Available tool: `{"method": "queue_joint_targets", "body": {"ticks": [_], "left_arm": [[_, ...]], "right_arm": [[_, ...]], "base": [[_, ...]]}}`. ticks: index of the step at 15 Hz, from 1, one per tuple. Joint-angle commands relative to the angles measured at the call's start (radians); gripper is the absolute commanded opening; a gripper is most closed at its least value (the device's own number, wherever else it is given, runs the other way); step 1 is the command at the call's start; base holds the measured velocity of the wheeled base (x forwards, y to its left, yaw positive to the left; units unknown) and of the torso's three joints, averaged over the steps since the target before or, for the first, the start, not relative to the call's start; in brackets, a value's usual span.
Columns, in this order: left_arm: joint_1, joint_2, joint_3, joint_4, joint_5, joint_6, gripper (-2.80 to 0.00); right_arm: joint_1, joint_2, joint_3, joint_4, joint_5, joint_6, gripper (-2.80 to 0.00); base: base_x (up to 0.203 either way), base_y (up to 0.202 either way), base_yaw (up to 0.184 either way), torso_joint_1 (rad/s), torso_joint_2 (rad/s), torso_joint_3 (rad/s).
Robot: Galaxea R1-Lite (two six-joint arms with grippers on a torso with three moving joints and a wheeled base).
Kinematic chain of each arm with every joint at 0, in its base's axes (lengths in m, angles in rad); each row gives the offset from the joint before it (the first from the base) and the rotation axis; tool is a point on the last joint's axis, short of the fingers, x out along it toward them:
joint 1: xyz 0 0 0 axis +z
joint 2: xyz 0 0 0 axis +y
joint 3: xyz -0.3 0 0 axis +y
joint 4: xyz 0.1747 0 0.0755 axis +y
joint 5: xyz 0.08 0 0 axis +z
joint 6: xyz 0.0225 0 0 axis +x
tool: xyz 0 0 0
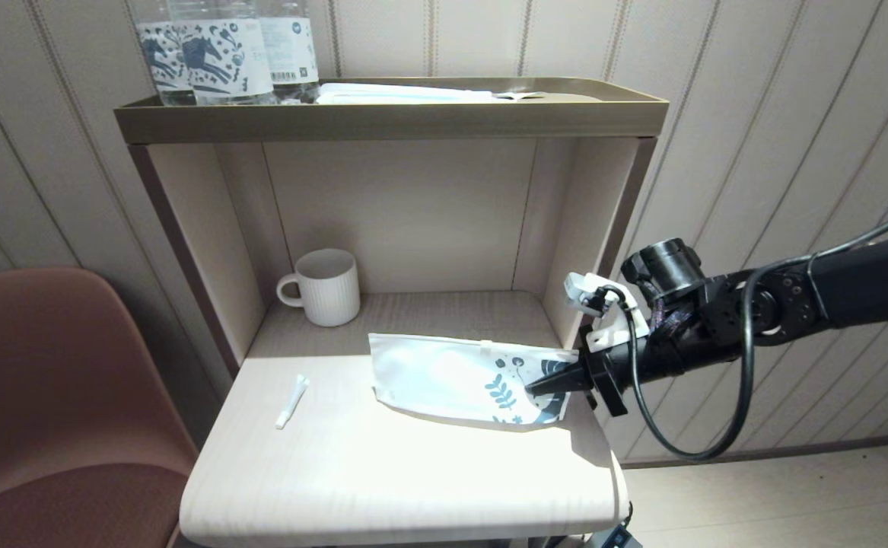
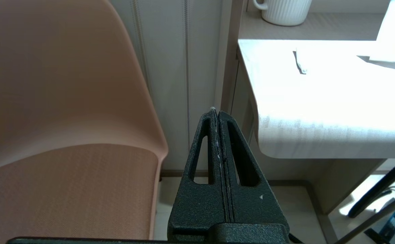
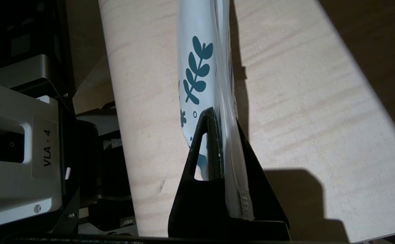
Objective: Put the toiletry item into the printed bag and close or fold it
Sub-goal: Pick up the storage bag, then open the storage bag
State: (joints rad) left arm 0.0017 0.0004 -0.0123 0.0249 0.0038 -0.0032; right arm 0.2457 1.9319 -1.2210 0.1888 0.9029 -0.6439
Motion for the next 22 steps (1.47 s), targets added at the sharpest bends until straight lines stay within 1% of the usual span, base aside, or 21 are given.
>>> {"method": "queue_joint_targets", "body": {"ticks": [1, 3, 7, 8, 9, 11, 13, 15, 16, 18, 19, 22], "left_arm": [[0.000, 0.000, 0.000, 0.000, 0.001, 0.000, -2.80], [0.000, 0.000, 0.000, 0.000, 0.001, 0.000, -2.80], [0.001, 0.000, 0.000, 0.000, 0.001, 0.000, -2.80], [0.001, 0.000, 0.000, 0.000, 0.001, 0.000, -2.80], [0.001, 0.000, 0.000, 0.000, 0.001, 0.000, -2.80], [0.000, 0.000, 0.000, 0.000, 0.001, -0.001, -2.80], [0.000, 0.000, 0.000, 0.000, 0.001, 0.000, -2.80], [0.000, 0.000, 0.000, 0.000, 0.001, 0.000, -2.80], [0.000, 0.000, 0.000, 0.000, 0.001, 0.000, -2.80], [0.001, 0.000, 0.000, 0.003, 0.001, 0.000, -2.80], [0.000, 0.000, -0.001, 0.004, 0.000, 0.000, -2.80], [0.001, 0.000, 0.000, 0.003, 0.000, 0.000, -2.80]], "right_arm": [[-0.004, -0.046, 0.018, 0.001, 0.017, -0.003, -2.80], [-0.008, -0.136, 0.068, 0.003, 0.022, -0.005, -2.80], [-0.043, -0.401, 0.221, 0.013, 0.019, 0.005, -2.80], [-0.059, -0.449, 0.256, 0.022, 0.017, 0.028, -2.80], [-0.076, -0.475, 0.273, 0.034, 0.016, 0.082, -2.80], [-0.086, -0.480, 0.272, 0.043, 0.011, 0.195, -2.80], [-0.079, -0.476, 0.261, 0.041, -0.037, 0.270, -2.80], [-0.073, -0.473, 0.270, 0.043, -0.083, 0.279, -2.80], [-0.075, -0.482, 0.287, 0.047, -0.088, 0.282, -2.80], [-0.078, -0.505, 0.309, 0.076, -0.090, 0.285, -2.80], [-0.076, -0.524, 0.325, 0.075, -0.090, 0.283, -2.80], [-0.072, -0.503, 0.340, 0.057, -0.085, 0.278, -2.80]], "base": [[0.000, 0.000, 0.000, 0.000, 0.00, 0.000], [0.000, 0.000, 0.000, 0.000, 0.00, 0.000], [0.000, 0.000, 0.000, 0.000, 0.00, 0.000], [0.000, 0.000, 0.000, 0.000, 0.00, 0.000], [0.000, 0.000, 0.000, 0.000, 0.00, 0.000], [0.000, 0.000, 0.000, 0.000, 0.00, 0.000], [0.000, 0.000, 0.000, 0.000, 0.00, 0.000], [0.000, 0.000, 0.000, 0.000, 0.00, 0.000], [0.000, 0.000, 0.000, 0.000, 0.00, 0.000], [0.000, 0.000, 0.000, 0.000, 0.00, 0.000], [0.000, 0.000, 0.000, 0.000, 0.00, 0.000], [0.000, 0.000, 0.000, 0.000, 0.00, 0.000]]}}
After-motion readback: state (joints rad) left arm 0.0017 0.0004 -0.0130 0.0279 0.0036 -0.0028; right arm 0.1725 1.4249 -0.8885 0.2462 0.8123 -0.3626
